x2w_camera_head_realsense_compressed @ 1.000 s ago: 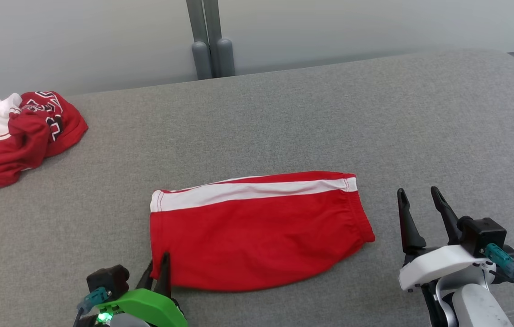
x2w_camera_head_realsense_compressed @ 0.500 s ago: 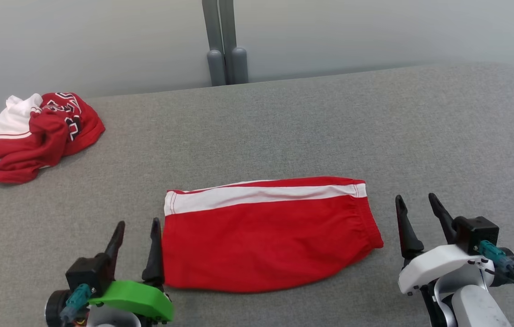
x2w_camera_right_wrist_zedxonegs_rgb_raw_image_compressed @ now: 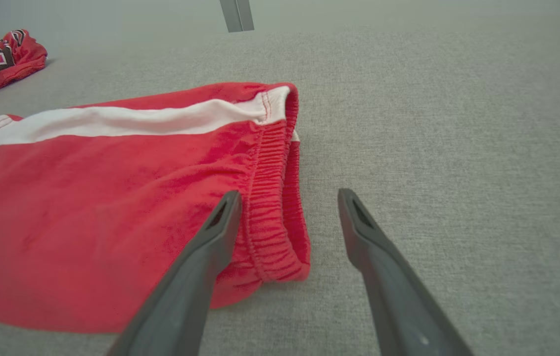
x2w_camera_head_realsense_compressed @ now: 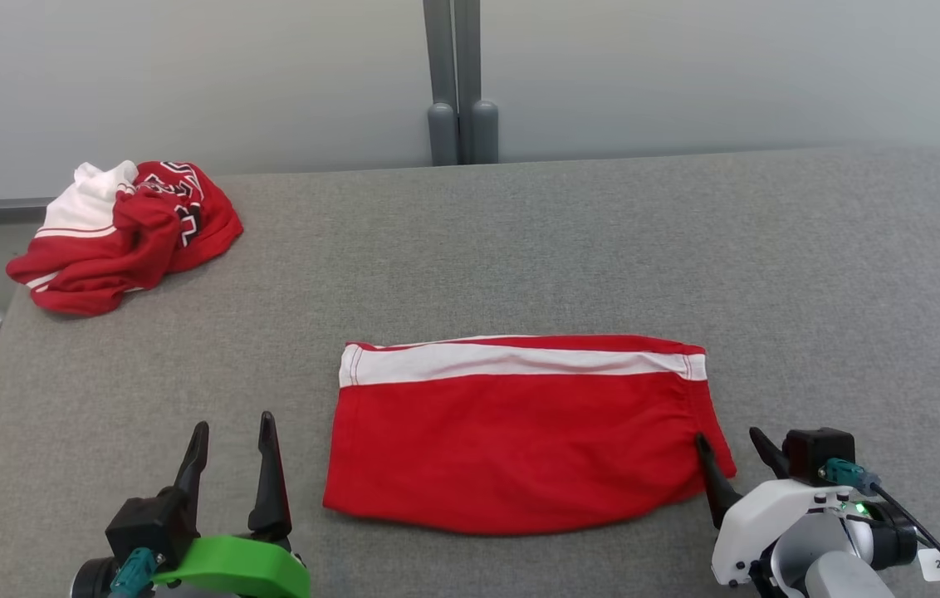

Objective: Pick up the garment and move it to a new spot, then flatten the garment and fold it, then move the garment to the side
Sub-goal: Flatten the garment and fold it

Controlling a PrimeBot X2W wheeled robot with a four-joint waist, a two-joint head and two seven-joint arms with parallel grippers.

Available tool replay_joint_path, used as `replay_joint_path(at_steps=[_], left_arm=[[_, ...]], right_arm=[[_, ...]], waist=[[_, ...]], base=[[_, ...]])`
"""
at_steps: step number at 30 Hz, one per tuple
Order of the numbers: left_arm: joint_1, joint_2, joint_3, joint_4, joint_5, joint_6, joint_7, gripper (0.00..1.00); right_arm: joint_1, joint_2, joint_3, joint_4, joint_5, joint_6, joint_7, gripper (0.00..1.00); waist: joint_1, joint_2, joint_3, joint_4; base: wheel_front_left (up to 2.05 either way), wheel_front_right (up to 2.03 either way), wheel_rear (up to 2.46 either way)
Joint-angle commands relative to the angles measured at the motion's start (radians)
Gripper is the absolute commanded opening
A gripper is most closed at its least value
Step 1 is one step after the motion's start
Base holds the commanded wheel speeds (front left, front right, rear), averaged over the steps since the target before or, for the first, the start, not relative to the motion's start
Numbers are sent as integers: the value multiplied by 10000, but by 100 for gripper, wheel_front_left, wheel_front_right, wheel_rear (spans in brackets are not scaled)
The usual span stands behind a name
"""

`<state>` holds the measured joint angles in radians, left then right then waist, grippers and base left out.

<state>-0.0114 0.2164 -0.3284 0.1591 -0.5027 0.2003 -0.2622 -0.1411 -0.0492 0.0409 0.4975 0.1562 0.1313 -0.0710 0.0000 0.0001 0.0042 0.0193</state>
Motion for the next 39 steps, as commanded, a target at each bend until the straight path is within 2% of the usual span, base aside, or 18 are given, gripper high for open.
replay_joint_path(at_steps=[1, 6, 12, 13, 14, 15, 16, 18, 23, 27, 33, 39], left_arm=[[163, -18, 66, -10, 81, -51, -32, 100], [248, -126, 136, 34, 247, -149, -32, 100], [319, -182, 228, 119, 406, -240, -34, 100], [329, -185, 238, 127, 421, -242, -34, 100], [332, -198, 241, 141, 450, -250, -34, 100], [330, -204, 242, 148, 476, -257, -34, 100], [328, -200, 247, 162, 483, -269, -34, 100], [322, -203, 256, 193, 472, -300, -34, 100], [356, -231, 236, 229, 521, -327, -35, 100], [362, -258, 231, 237, 542, -345, -35, 100], [298, -334, 180, 265, 571, -387, -35, 100], [257, -394, 202, 299, 585, -432, -35, 100]], right_arm=[[-159, -22, -103, 245, -75, -10, 50, 100], [-331, -23, -293, 1188, 604, -10, 182, 100], [-612, -26, 43, 2120, 1720, -10, 346, 100], [-648, -23, 104, 2213, 1851, -10, 365, 87], [-702, -20, 210, 2300, 1970, -9, 380, 49], [-735, -12, 297, 2354, 2098, -9, 393, 44], [-794, -10, 380, 2415, 2226, -9, 386, 33], [-941, -26, 526, 2420, 2403, -9, 281, 0], [-1238, -297, 814, 2169, 2968, -7, 241, 0], [-1407, -836, 887, 1772, 3434, -7, 456, 0], [-1359, -1729, 283, 1409, 3798, -7, 697, 0], [-974, -1915, -112, 1125, 3882, -7, 894, 0]], waist=[[0, -1, -30, 182], [0, -1, -17, 424], [0, -1, 4, 518], [0, -1, 7, 510], [0, -1, 7, 496], [0, -1, 5, 483], [0, -1, 4, 461], [0, -1, -3, 411], [0, -1, -32, 226], [0, -1, -29, 50], [0, -1, -2, -44], [0, -1, 46, -37]], base=[[0, 0, 0], [0, 0, 0], [0, 0, 0], [0, 0, 0], [0, 0, 0], [0, 0, 0], [0, 0, 0], [0, 0, 0], [0, 0, 0], [0, 0, 0], [0, 0, 0], [0, 0, 0]])
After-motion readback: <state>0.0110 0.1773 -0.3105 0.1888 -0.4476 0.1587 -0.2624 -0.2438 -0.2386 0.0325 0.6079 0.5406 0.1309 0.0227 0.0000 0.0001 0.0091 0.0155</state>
